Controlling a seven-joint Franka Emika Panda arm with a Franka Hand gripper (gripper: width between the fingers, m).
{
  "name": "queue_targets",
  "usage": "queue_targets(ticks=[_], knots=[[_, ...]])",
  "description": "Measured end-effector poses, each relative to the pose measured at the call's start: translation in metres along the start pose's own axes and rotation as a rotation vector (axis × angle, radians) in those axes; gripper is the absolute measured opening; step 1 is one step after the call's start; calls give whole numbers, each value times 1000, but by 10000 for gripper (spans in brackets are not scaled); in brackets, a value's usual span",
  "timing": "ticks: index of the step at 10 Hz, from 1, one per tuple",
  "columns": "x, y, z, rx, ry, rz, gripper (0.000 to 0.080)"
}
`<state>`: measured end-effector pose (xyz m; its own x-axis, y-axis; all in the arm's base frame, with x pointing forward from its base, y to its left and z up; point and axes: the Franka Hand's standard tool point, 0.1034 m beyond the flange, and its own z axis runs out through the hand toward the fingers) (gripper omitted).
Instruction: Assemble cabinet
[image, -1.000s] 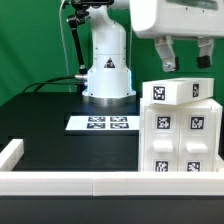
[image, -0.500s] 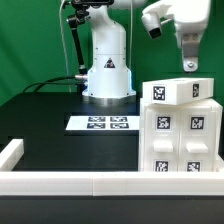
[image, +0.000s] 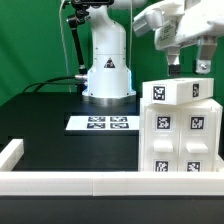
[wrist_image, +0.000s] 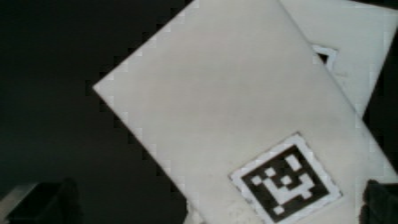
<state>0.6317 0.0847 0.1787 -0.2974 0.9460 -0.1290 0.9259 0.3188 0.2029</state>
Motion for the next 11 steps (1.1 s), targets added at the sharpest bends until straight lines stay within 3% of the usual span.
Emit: queue_targets(ticks=[6, 11], knots=[[-4, -11, 9, 30, -57, -392, 798], [-4, -23, 16, 52, -50, -367, 798]])
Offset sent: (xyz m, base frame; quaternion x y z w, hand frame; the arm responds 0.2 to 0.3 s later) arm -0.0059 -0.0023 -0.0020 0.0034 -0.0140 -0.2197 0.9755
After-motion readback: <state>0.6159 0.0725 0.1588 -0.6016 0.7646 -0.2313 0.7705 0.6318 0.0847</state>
